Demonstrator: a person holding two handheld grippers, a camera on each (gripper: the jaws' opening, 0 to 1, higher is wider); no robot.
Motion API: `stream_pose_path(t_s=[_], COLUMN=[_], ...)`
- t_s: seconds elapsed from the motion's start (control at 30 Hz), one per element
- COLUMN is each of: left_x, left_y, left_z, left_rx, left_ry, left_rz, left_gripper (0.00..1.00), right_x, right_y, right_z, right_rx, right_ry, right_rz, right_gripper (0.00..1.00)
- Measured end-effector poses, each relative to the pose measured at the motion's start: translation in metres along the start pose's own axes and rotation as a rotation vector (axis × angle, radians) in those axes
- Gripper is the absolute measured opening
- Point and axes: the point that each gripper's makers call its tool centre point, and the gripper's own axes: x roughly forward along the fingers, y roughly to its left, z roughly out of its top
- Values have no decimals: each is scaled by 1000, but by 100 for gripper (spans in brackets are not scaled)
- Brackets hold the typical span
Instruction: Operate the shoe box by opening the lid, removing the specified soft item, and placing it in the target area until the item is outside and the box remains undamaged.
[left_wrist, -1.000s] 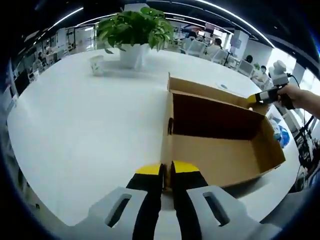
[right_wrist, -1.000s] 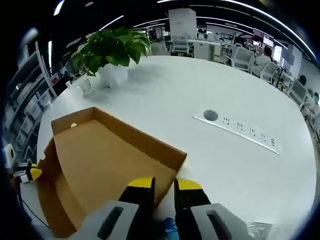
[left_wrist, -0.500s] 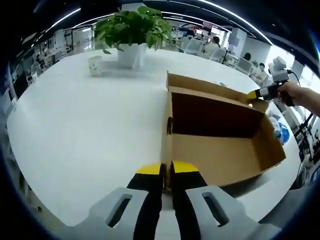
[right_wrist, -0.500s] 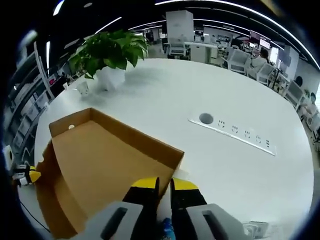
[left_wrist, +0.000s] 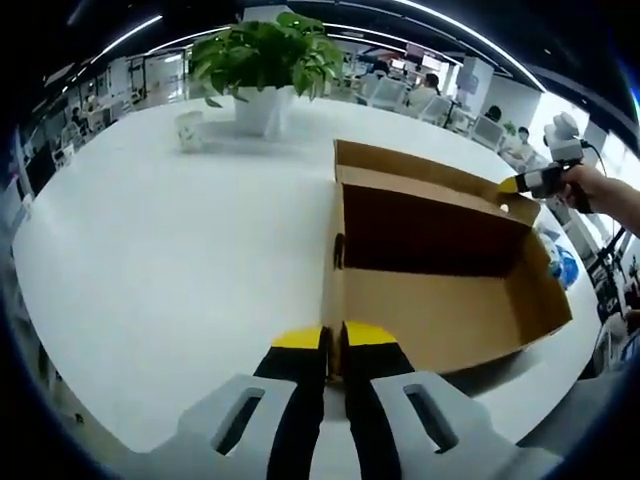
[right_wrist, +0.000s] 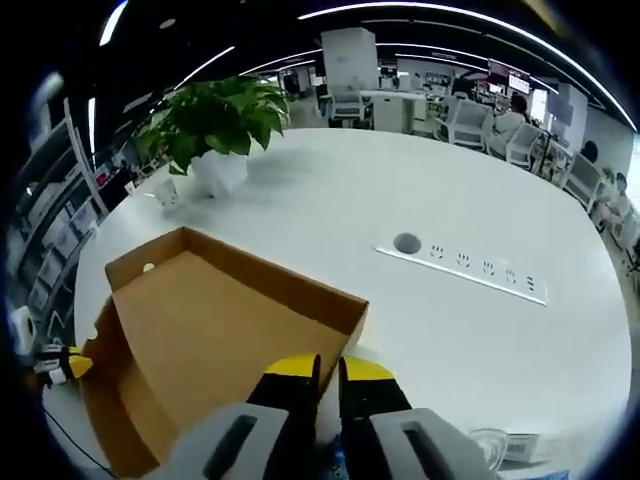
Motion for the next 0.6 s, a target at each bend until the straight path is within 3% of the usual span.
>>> stream_pose_path(t_s=[0.6], left_x=[1], left_y=[1], left_z=[0], left_rx=[-3], left_ry=[7], left_rz=[2], left_gripper=[3], right_x=[-20], right_y=[7], right_z=[20], right_rx=[-6], right_ry=[-103], right_rz=[29], right_gripper=[0])
